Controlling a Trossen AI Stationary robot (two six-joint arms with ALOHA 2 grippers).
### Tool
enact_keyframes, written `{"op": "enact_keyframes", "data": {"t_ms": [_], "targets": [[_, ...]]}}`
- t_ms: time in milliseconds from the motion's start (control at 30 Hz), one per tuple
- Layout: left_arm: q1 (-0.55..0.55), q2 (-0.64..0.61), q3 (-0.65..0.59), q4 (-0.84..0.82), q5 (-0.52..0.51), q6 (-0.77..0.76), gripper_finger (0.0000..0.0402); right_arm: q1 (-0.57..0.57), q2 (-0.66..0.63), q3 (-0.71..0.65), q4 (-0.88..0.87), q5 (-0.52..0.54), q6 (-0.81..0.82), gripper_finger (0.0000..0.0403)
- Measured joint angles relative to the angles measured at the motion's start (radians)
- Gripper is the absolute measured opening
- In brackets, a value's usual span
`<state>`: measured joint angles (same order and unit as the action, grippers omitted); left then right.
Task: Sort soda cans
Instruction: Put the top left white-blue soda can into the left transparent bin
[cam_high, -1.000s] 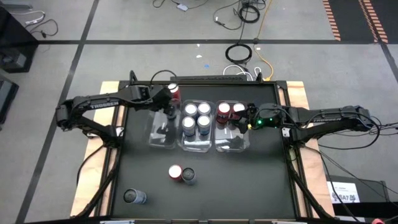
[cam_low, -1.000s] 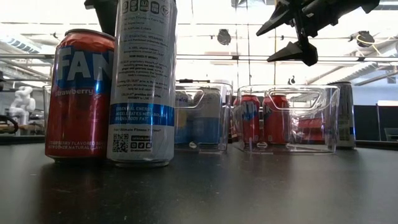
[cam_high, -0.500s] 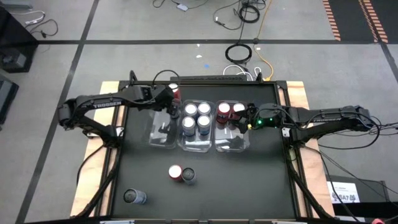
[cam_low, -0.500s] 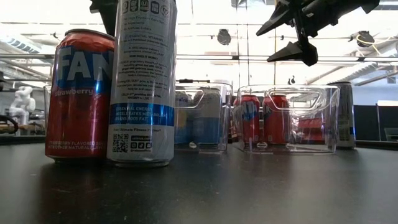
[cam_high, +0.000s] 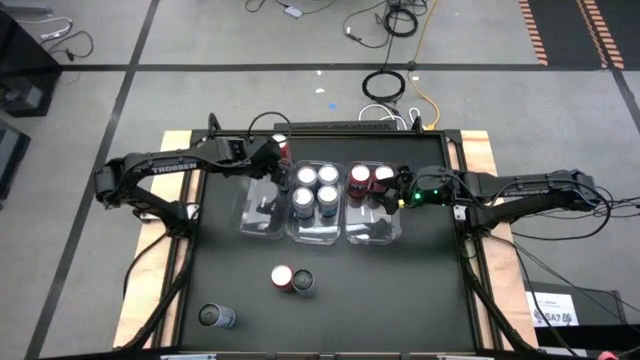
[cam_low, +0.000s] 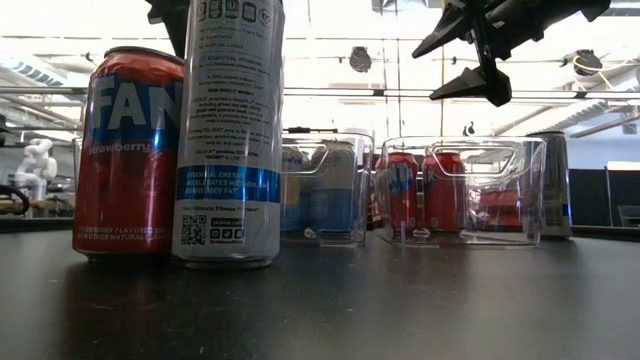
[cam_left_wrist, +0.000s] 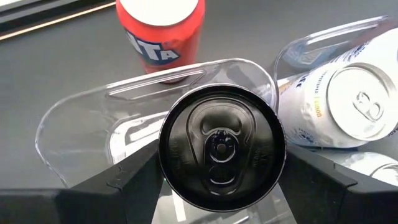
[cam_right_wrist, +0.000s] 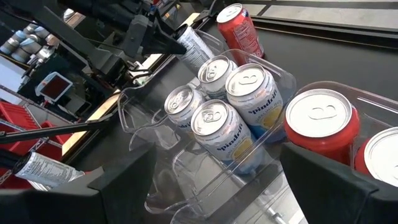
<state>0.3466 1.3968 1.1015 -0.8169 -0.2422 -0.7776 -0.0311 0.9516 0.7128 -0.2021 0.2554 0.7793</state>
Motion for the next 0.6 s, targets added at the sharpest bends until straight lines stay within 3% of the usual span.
{"op": "enact_keyframes", "data": {"t_ms": [467, 600], "targets": [[0.0, 0.0, 0.0, 0.0, -0.008, -0.003, 0.0287, 0.0, 0.0, 0.0, -0.001, 0.0, -0.005, 0.0336], [0.0, 0.0, 0.0, 0.001, -0.011, -0.004, 0.0306, 0.0, 0.0, 0.0, -0.001, 0.0, -0.005, 0.0336]]}}
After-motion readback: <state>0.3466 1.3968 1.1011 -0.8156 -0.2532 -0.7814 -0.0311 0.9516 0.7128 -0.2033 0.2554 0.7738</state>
